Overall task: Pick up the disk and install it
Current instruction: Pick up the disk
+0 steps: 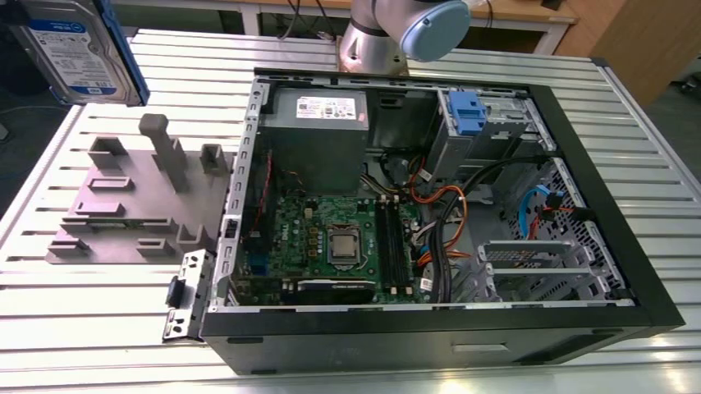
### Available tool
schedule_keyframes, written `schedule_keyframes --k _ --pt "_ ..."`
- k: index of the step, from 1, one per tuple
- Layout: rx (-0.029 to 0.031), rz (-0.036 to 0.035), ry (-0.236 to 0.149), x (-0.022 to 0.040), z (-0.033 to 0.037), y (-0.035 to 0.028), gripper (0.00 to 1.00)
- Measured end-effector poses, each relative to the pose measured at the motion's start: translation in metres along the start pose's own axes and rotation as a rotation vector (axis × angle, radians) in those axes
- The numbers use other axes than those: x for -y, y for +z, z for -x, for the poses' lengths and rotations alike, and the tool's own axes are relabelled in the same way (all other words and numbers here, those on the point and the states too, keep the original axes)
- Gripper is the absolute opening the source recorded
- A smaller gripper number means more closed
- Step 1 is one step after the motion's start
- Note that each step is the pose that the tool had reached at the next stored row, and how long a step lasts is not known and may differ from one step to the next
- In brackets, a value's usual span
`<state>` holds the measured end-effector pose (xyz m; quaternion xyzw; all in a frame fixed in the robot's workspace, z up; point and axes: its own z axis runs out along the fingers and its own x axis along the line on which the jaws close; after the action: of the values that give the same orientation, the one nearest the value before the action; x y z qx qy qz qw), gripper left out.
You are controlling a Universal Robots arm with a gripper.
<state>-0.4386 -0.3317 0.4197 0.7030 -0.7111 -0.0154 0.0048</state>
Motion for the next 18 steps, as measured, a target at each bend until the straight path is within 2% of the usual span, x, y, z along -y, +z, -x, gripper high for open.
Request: schedule_keyframes --k 4,6,7,8,18 --pt "0.0 0.0 0.0 0.0 0.0 0.0 0.36" --pt "0.0 0.0 0.0 -0.0001 0.0 -0.002 0.36" --pt "0.0 0.0 0.0 -0.0001 0.0001 -0.0044 0.36" --pt "0.0 0.0 0.0 -0.0003 0.0001 -0.0093 0.36" --pt "0.0 0.0 0.0 -0.0003 0.0002 -0.0109 0.36"
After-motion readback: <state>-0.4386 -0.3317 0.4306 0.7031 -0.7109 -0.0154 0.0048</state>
